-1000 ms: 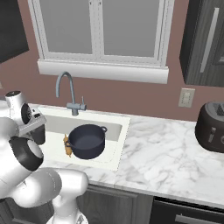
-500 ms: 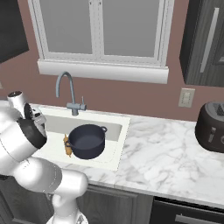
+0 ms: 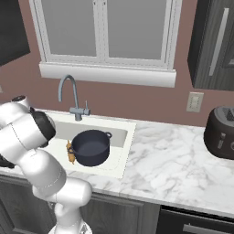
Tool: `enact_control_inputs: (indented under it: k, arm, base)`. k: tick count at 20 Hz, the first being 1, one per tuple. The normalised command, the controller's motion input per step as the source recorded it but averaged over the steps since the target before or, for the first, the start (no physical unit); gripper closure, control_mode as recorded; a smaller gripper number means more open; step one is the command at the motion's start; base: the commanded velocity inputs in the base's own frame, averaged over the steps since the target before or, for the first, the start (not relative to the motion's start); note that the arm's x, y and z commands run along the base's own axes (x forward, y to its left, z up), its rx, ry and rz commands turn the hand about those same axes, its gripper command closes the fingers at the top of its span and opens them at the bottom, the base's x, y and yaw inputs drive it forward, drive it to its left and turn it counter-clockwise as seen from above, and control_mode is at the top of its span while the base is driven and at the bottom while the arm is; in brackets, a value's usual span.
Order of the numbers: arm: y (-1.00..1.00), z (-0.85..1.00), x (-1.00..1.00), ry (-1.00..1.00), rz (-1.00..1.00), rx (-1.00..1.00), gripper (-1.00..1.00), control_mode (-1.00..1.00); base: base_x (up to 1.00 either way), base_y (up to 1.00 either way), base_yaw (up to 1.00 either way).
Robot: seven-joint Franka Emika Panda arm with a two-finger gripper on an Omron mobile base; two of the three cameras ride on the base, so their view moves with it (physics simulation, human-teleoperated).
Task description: Pick the pot and glass cup and place them in the sink. Then turn on the water.
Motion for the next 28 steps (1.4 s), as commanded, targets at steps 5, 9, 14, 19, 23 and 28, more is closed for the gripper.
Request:
enact_control_inputs:
  k: [5, 9, 14, 19, 23, 28]
  arm:
    - [0.03, -0.13, 0.28, 0.00, 0.00, 0.00, 1.00, -1.00]
    - [0.04, -0.16, 0.17, 0.00, 0.00, 0.00, 1.00, -1.00]
    - [0.11, -0.24, 0.14, 0.01, 0.00, 0.00, 1.00, -1.00]
    - [0.04, -0.17, 0.07, 0.04, 0.00, 0.00, 1.00, -1.00]
    - [0.03, -0.22, 0.19, 0.01, 0.00, 0.00, 1.00, -1.00]
    - [0.05, -0.24, 0.15, 0.01, 0.00, 0.00, 1.00, -1.00]
  base:
    - [0.00, 0.00, 0.00]
    - [0.00, 0.00, 0.00]
    - [0.00, 0.00, 0.00]
    - [0.00, 0.00, 0.00]
    - [0.00, 0.00, 0.00]
    - [0.00, 0.00, 0.00]
